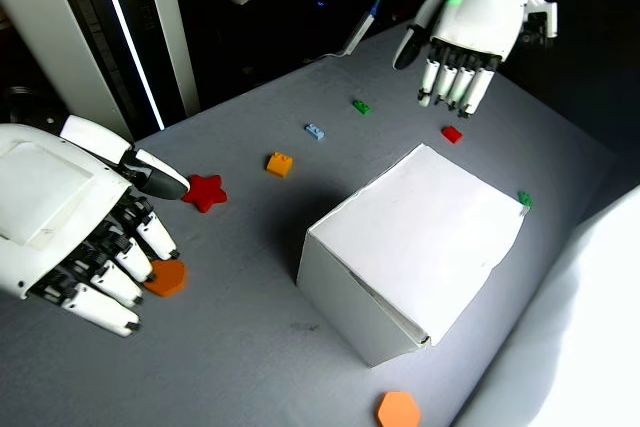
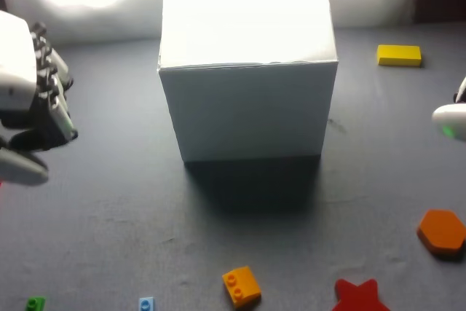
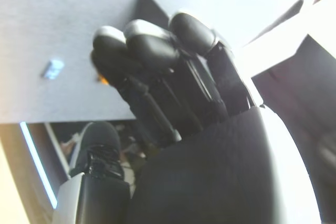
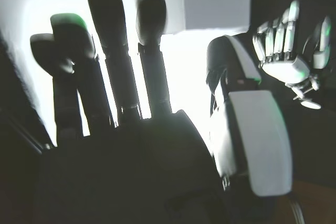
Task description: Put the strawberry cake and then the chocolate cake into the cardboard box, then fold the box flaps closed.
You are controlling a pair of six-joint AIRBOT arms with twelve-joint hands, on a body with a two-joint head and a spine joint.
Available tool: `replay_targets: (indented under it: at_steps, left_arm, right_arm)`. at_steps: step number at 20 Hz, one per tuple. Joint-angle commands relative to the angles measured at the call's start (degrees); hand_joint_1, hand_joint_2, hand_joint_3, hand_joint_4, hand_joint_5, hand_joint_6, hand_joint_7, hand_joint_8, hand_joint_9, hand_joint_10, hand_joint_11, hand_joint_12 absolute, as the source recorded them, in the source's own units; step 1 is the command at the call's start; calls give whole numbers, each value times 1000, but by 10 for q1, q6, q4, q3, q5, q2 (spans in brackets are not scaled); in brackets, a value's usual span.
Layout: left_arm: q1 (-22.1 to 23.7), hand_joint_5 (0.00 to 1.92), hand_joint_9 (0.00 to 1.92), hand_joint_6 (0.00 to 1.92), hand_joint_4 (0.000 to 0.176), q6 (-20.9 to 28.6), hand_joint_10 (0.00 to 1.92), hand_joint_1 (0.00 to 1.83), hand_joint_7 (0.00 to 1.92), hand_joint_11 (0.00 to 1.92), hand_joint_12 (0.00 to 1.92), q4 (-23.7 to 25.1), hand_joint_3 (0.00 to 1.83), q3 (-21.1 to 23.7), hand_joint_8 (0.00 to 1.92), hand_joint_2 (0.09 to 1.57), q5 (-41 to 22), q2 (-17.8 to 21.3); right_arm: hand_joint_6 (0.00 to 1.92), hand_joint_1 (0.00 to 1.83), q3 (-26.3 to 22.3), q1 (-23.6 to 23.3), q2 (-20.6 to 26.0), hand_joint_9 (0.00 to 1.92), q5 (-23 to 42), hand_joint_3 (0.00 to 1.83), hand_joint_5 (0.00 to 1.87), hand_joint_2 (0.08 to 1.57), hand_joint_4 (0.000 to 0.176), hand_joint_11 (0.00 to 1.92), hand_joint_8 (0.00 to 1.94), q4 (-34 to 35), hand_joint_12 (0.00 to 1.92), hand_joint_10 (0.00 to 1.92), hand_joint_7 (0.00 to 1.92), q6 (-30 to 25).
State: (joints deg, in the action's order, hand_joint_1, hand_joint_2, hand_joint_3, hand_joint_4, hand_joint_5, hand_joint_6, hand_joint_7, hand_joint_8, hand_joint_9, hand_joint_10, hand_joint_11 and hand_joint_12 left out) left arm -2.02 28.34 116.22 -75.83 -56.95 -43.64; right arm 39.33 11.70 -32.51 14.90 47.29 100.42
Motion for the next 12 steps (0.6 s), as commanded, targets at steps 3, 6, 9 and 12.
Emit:
replay_targets:
  at_steps: [3,6,9,12]
  left_arm:
    - [7,988,1091,1737,0,10,1921,300,1073,992,1921,-44,7,42,1828,1499,-1,34]
    - [7,975,1081,1842,0,23,1921,375,1062,1007,1921,-43,0,81,1882,1491,-11,66]
    - [5,973,1086,1833,0,29,1921,399,1063,996,1921,-44,0,105,1886,1486,-12,92]
    - [12,968,1056,1695,0,35,1921,377,1043,957,1921,-51,0,94,1878,1478,-19,101]
  right_arm:
    - [1713,15,-1,-5,7,1361,45,37,1097,1567,0,1357,1784,-8,1921,1921,1335,10]
    - [1753,43,-2,-4,7,1349,44,9,1076,1567,0,1368,1817,-8,1921,1921,1310,11]
    - [1786,33,-3,-4,7,1349,44,8,1087,1557,0,1369,1824,-8,1921,1921,1298,15]
    - [1817,70,-5,-3,7,1340,44,3,1076,1554,0,1357,1813,-8,1921,1921,1291,15]
